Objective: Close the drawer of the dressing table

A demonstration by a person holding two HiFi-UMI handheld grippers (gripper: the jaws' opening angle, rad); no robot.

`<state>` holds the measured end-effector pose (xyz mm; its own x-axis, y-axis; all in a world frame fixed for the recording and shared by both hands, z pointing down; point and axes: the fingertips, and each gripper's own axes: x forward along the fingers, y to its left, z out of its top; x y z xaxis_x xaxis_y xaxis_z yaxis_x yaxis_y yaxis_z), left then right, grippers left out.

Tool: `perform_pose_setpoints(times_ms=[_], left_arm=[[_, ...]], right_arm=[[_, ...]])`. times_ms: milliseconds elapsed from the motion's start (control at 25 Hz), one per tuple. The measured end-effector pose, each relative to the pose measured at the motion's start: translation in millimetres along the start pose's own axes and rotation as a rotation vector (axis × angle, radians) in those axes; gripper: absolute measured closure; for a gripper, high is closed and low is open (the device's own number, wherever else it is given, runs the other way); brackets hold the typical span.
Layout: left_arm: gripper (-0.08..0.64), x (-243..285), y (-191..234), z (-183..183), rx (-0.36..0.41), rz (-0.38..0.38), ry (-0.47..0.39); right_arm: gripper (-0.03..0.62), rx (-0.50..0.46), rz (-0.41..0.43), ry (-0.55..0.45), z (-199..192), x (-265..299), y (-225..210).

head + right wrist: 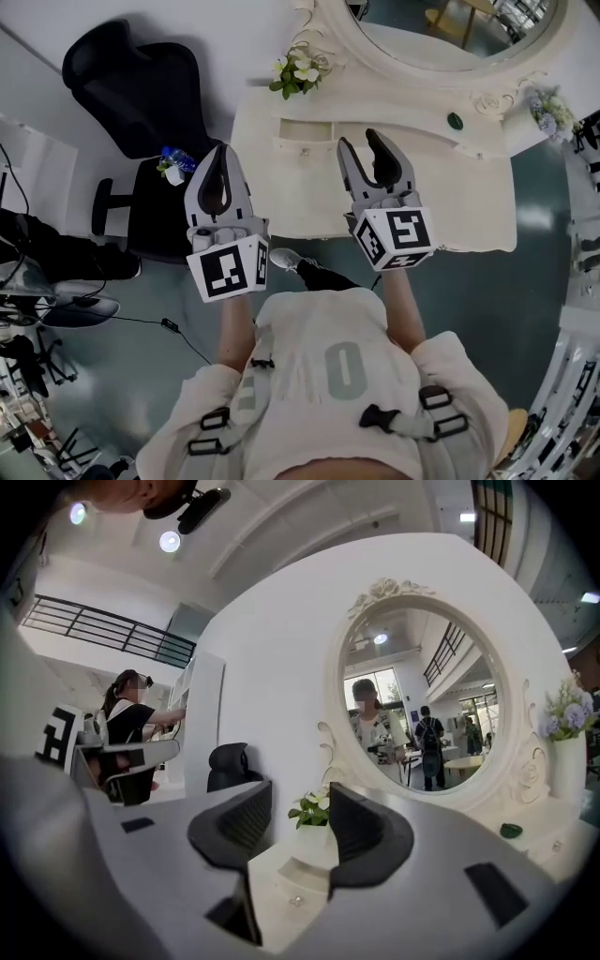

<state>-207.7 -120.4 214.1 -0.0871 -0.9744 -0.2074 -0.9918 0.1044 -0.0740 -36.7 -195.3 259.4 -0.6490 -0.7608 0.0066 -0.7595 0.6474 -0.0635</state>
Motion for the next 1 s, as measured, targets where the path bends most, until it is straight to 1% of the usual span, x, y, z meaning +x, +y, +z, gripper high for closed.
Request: perform_pose_setpoints(times_ms=[120, 240, 360, 520, 640, 760, 840, 1000], left_arm=[[0.54, 5, 13, -14, 0.0, 0.008, 0.023], [0.54, 11, 25, -35, 0.009, 0.009, 0.058], [0.541, 18, 36, -55, 0.015, 0.018, 0.095], [0.54, 31, 47, -84, 0.02, 0.024, 0.141], [0.54, 29, 51, -102, 0.018, 0.03, 0.192], [0.54, 30, 50, -113, 0.022, 0.024, 0.23], [0.54, 30, 48, -122, 0.025, 0.014, 0.257], [0.54, 35, 40, -137, 0.038, -0.008, 0.299]], right_arm=[[0.385, 0.026, 0.029, 0.056, -26, 25, 11], [0.36, 0.042, 0.043, 0.141, -67, 51, 20], [0.347, 0.04, 0.032, 0.218, -110, 72, 25], [0.348, 0.057, -0.014, 0.287, -165, 95, 22], [0.344, 0.069, -0.041, 0.356, -199, 96, 25], [0.328, 0.079, -0.076, 0.397, -218, 95, 20], [0.31, 0.108, -0.11, 0.421, -230, 95, 16], [0.304, 0.169, -0.21, 0.43, -245, 96, 2]])
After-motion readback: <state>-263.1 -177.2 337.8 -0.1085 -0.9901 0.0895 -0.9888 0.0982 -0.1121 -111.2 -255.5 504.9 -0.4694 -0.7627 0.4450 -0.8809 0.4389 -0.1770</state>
